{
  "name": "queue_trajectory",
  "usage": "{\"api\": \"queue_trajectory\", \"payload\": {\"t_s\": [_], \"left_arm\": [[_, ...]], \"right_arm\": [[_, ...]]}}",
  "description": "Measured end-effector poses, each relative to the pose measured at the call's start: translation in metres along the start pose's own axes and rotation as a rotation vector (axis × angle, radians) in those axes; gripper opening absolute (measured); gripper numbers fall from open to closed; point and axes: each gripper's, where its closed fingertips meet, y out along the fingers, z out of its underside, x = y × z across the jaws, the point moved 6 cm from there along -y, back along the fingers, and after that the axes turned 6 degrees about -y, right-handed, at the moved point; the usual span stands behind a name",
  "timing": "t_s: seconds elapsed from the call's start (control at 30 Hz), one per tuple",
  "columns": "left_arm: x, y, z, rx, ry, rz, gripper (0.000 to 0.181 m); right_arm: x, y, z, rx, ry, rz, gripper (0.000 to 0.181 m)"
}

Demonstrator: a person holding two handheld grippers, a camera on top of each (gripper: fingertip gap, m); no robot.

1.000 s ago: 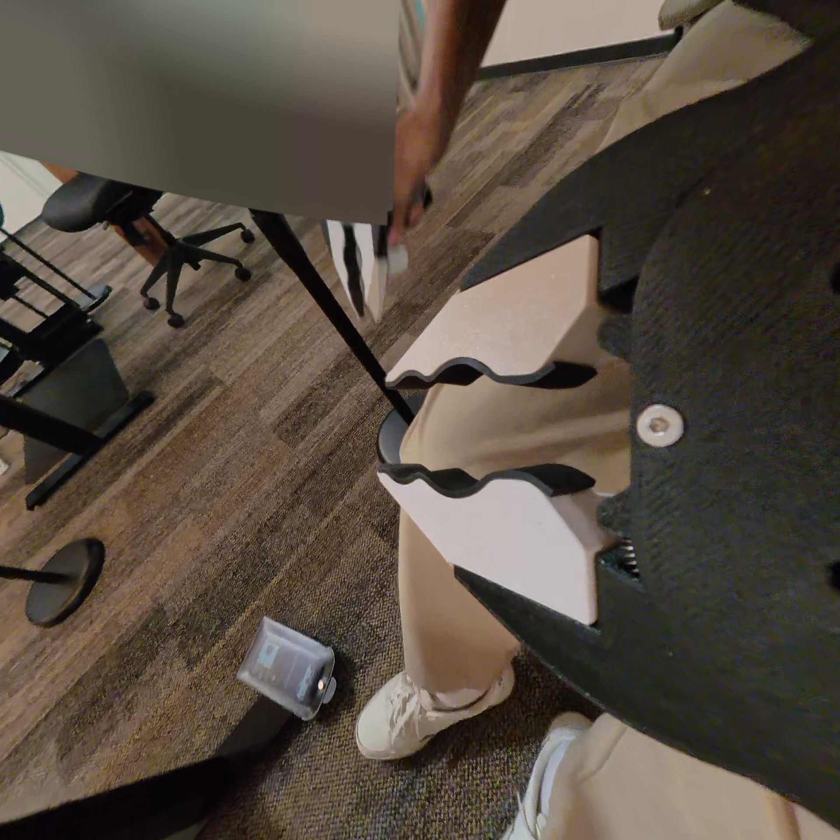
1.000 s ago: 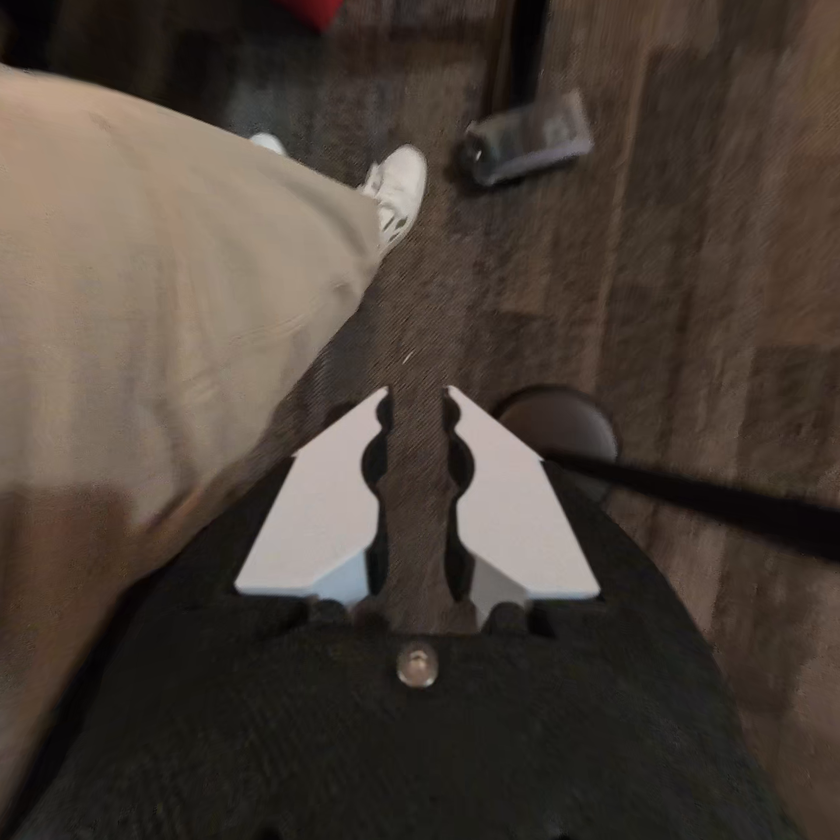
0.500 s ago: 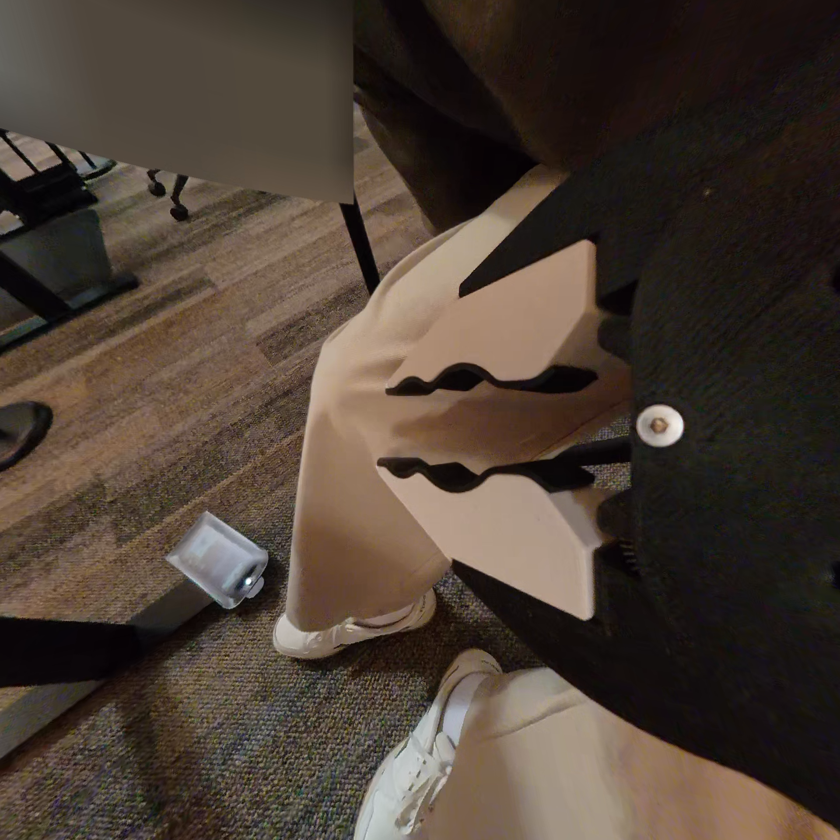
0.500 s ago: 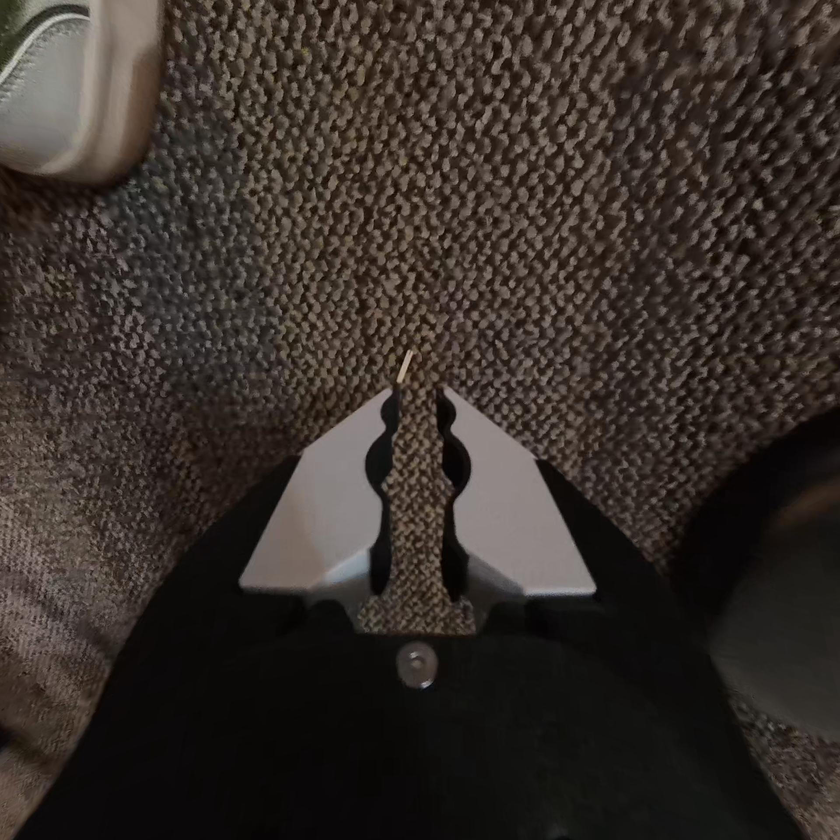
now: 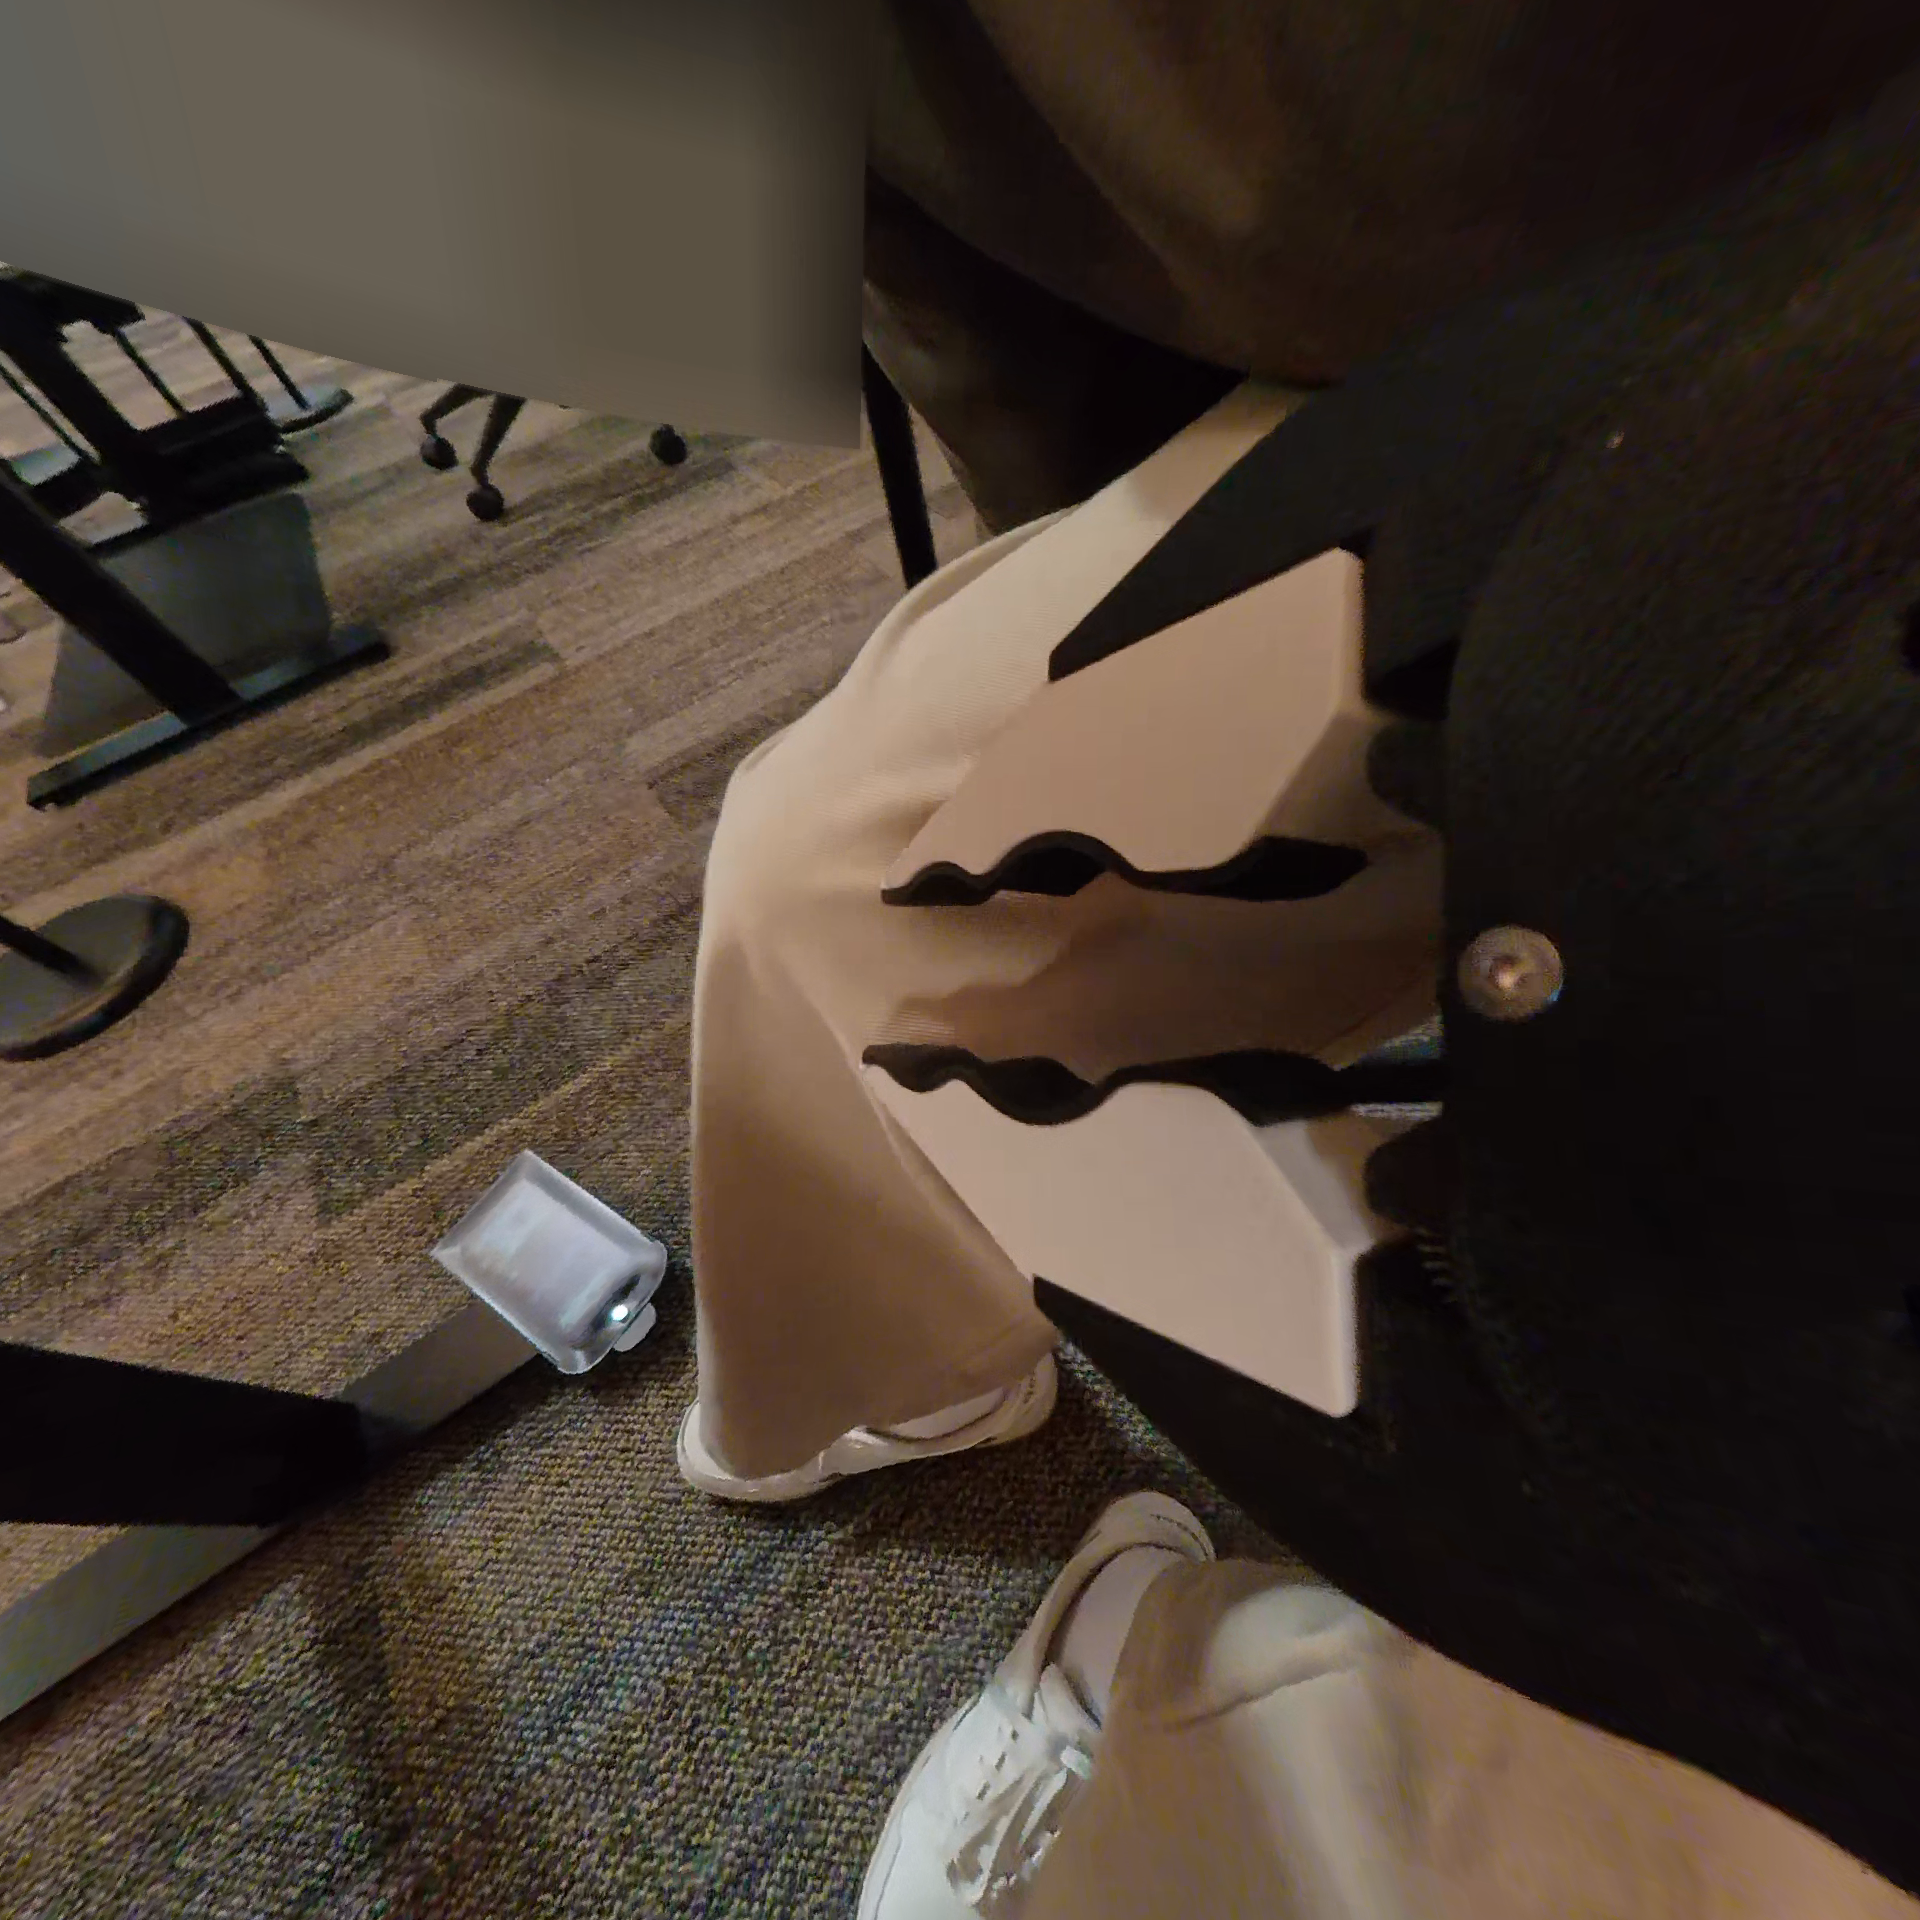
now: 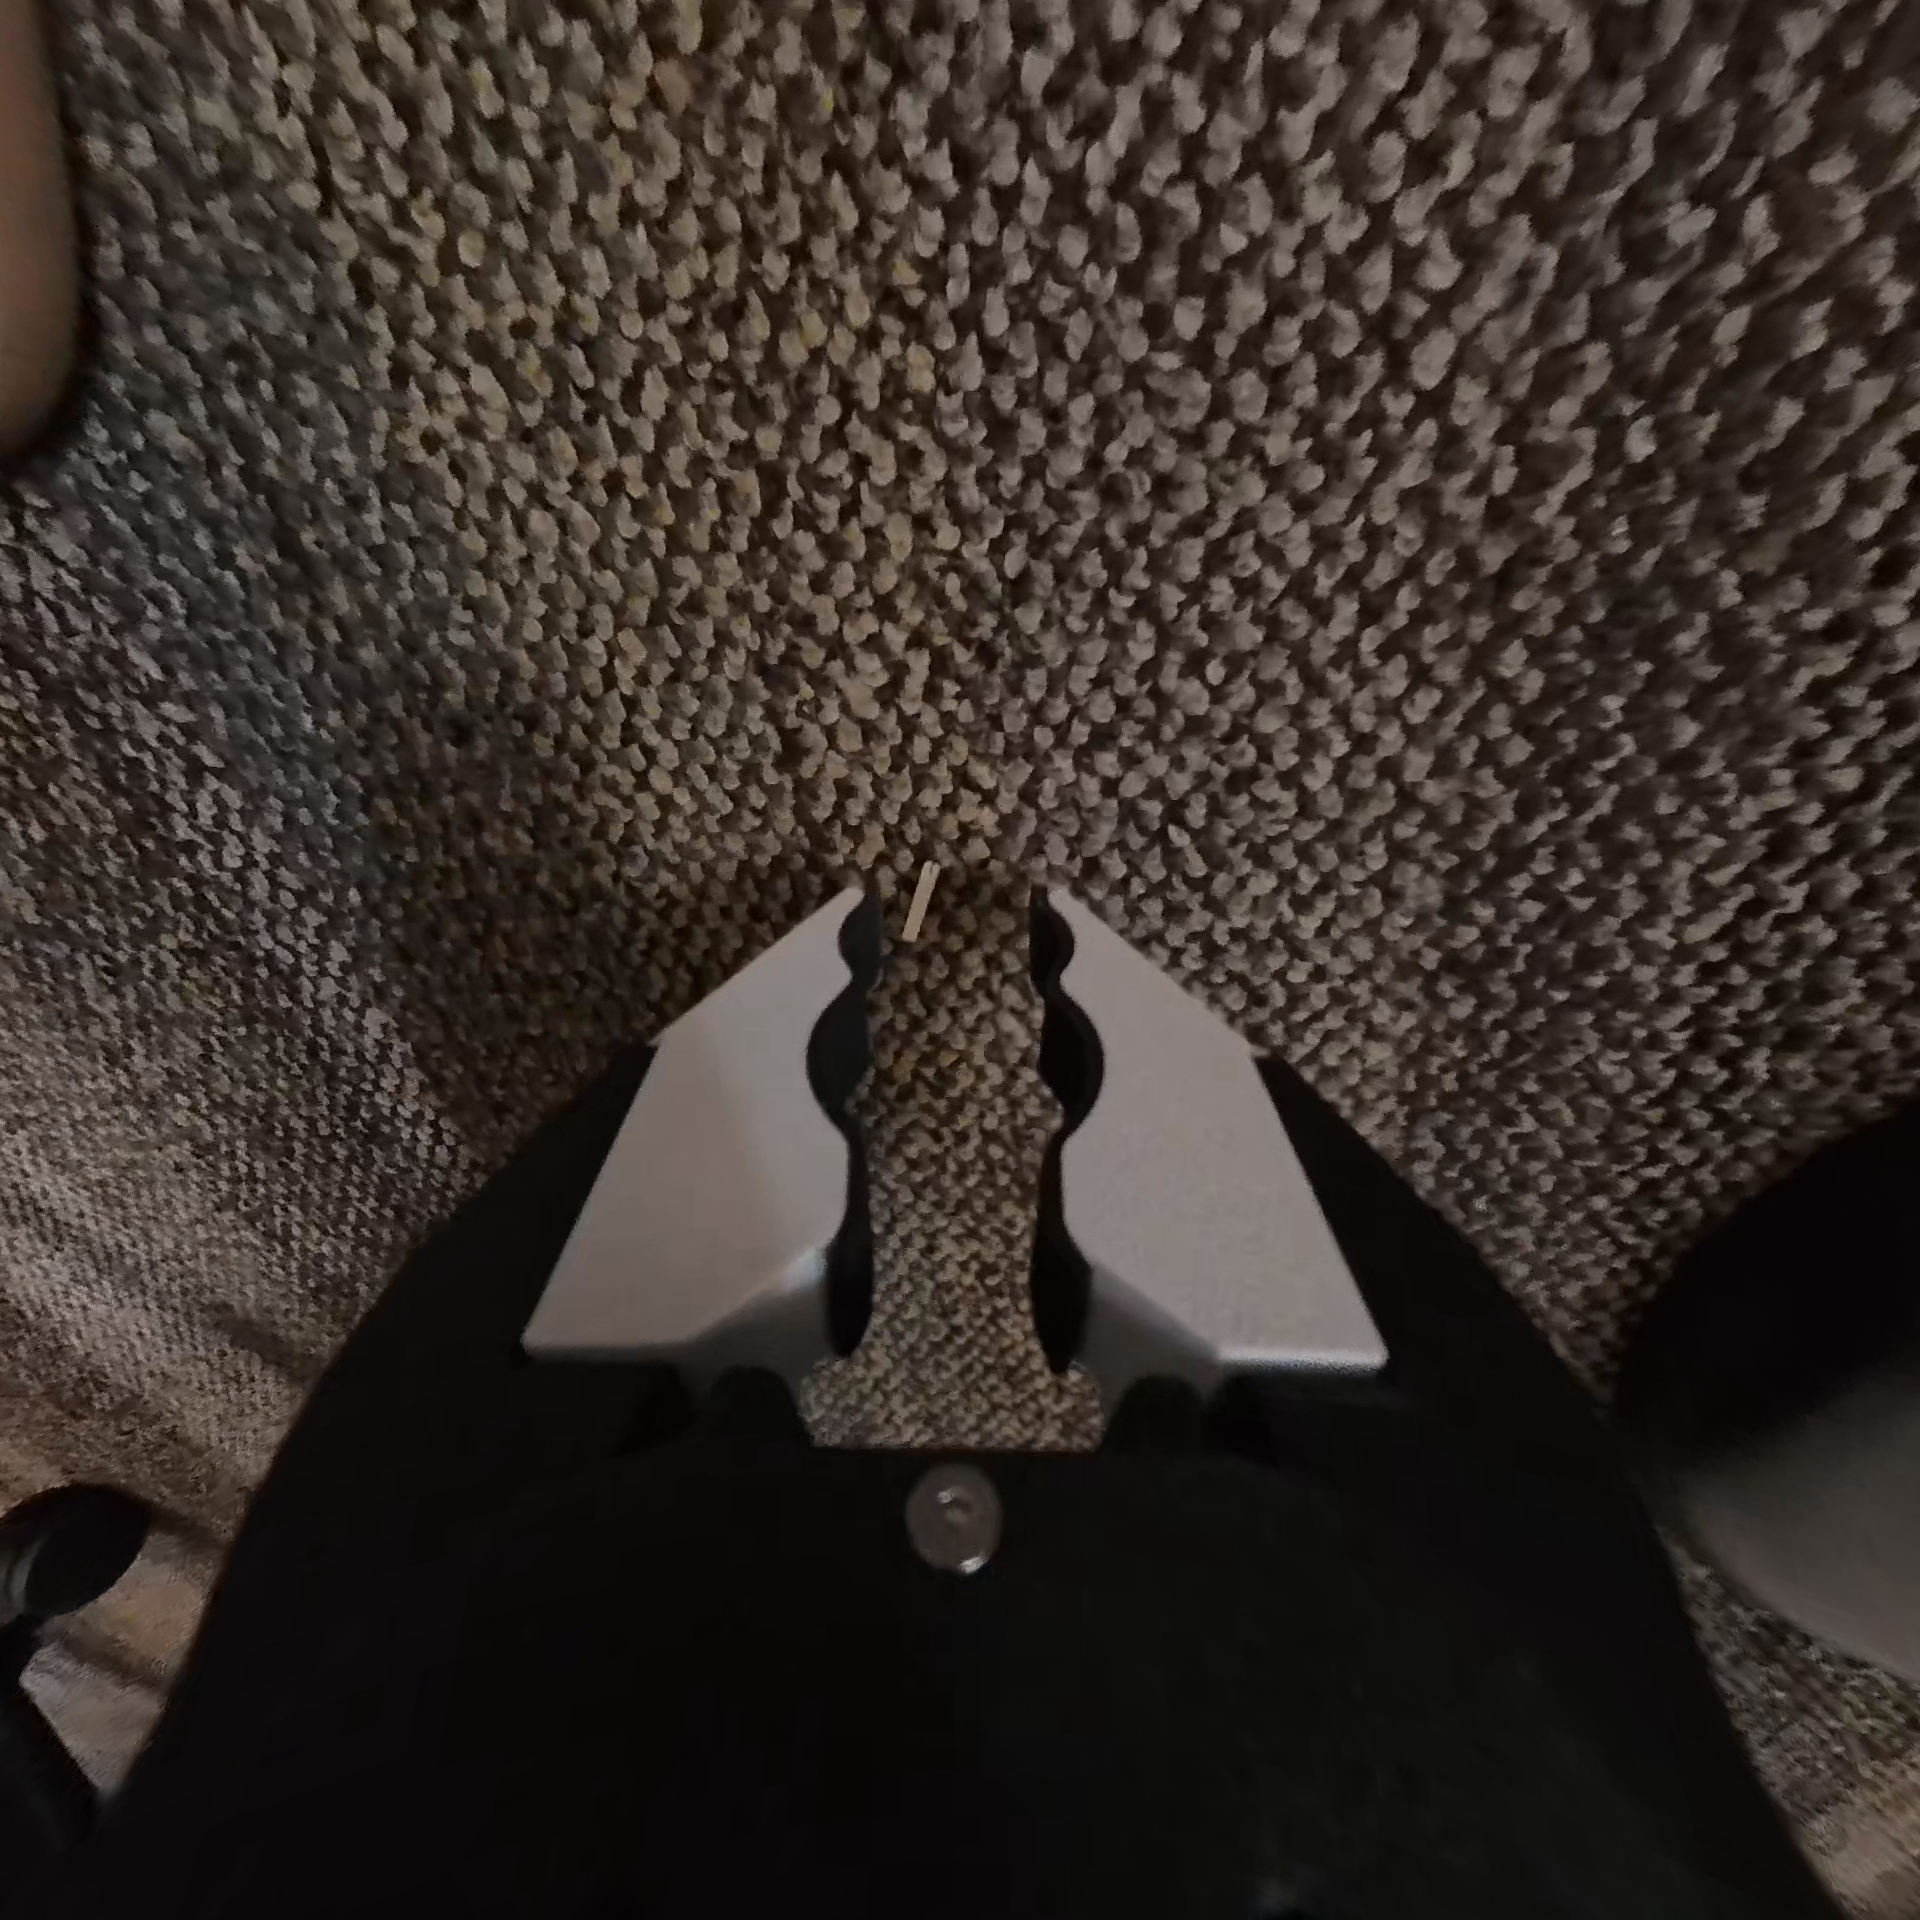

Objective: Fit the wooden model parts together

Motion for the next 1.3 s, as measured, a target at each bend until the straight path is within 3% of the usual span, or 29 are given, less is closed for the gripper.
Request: {"api": "queue_trajectory", "payload": {"t_s": [0.17,0.3,0.37,0.67,0.93,1.03,1.17,1.3], "left_arm": [[0.002,0.003,0.006,0.026,0.019,-0.014,0.025],[0.002,0.002,0.01,0.018,-0.007,-0.008,0.024],[0.003,0.002,0.01,0.022,-0.01,-0.003,0.024],[0.01,-0.01,0.007,-0.013,-0.026,-0.004,0.024],[0.018,-0.011,0.011,-0.006,-0.047,-0.007,0.024],[0.018,-0.009,0.009,-0.003,-0.036,-0.012,0.024],[0.016,-0.003,0.011,0.008,-0.042,-0.007,0.024],[0.012,0.004,0.015,0.027,-0.052,0.012,0.024]], "right_arm": [[0.007,0.009,0.006,0.024,0.004,-0.004,0.027],[-0.001,0.01,0.007,0.028,0.011,0.053,0.001],[-0.004,0.009,0.007,0.035,0.012,0.024,0.001],[-0.014,-0.014,0.003,-0.02,-0.076,-0.001,0.001],[-0.01,-0.01,0.029,0.03,-0.159,-0.041,0.0],[-0.004,-0.011,0.028,-0.003,-0.135,-0.139,0.0],[-0.021,-0.015,0.023,-0.034,-0.067,-0.119,0.0],[-0.013,-0.007,0.021,0.021,-0.28,-0.097,0.022]]}}
